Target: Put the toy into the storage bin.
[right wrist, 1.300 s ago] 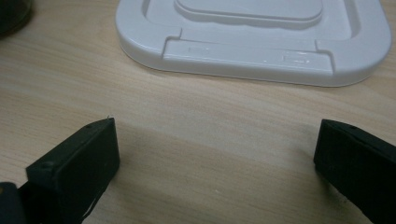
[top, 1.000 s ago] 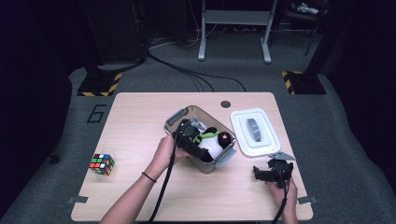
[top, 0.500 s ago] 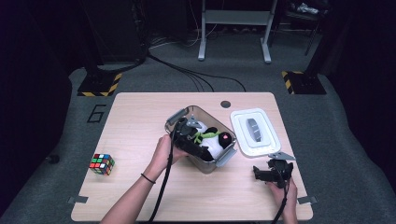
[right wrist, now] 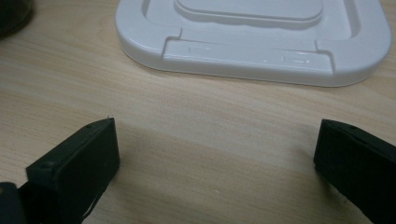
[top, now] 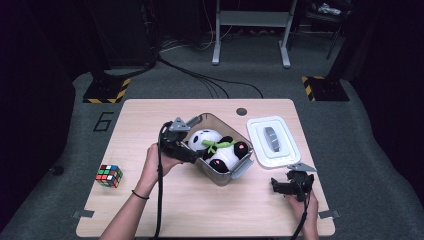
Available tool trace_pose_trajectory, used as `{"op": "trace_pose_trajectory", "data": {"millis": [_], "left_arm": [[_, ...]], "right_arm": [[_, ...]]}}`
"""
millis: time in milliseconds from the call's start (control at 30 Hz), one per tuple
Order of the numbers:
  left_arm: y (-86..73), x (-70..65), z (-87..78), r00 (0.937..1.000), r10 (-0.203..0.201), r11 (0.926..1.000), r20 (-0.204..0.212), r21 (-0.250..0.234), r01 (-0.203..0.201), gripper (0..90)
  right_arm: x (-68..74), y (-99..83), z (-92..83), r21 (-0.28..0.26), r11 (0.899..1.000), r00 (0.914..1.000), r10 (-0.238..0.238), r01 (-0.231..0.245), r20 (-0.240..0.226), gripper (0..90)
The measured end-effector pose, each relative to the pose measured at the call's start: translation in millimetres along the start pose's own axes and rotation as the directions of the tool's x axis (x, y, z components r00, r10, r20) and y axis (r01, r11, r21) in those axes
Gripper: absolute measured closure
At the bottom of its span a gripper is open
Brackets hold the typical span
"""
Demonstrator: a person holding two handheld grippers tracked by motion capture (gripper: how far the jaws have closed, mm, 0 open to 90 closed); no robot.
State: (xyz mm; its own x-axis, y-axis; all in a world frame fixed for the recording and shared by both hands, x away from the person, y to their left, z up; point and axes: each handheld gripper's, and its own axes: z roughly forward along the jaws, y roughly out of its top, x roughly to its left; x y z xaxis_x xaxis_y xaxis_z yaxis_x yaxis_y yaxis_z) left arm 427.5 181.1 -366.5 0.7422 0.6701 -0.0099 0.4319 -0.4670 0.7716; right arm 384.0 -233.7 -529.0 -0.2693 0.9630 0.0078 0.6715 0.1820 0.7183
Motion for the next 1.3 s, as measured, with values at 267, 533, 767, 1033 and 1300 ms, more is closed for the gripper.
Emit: {"op": "trace_pose_trajectory", "data": {"millis": [267, 533, 767, 1033, 1300], "left_arm": [[-19.0, 15.0, -20.0, 0.9977, -0.036, 0.9992, -0.057, -0.020, 0.035, 6.1], [-38.1, 28.8, -34.4, 0.9921, -0.069, 0.9974, -0.104, -0.027, 0.067, 5.8], [-57.7, 38.4, -42.7, 0.9835, -0.104, 0.9943, -0.148, -0.037, 0.100, 4.4], [-81.5, 46.6, -45.4, 0.9703, -0.144, 0.9895, -0.194, -0.037, 0.140, 1.4], [-105.8, 53.8, -47.5, 0.9548, -0.168, 0.9857, -0.245, -0.034, 0.165, 0.2]], "right_arm": [[0.0, 0.0, 0.0, 0.000, 1.000, 1.0000, 0.001, -0.001, 0.000, 0.0], [0.0, 0.0, 0.0, 0.000, 1.000, 1.0000, 0.000, 0.000, 0.000, 0.0], [0.0, 0.0, 0.0, 0.000, 1.000, 1.0000, 0.000, 0.000, 0.000, 0.0], [0.0, 0.0, 0.0, 0.000, 1.000, 1.0000, 0.000, 0.000, 0.000, 0.0], [0.1, 0.0, 0.0, 0.000, 1.000, 1.0000, 0.000, 0.000, 0.000, 0.0]]}}
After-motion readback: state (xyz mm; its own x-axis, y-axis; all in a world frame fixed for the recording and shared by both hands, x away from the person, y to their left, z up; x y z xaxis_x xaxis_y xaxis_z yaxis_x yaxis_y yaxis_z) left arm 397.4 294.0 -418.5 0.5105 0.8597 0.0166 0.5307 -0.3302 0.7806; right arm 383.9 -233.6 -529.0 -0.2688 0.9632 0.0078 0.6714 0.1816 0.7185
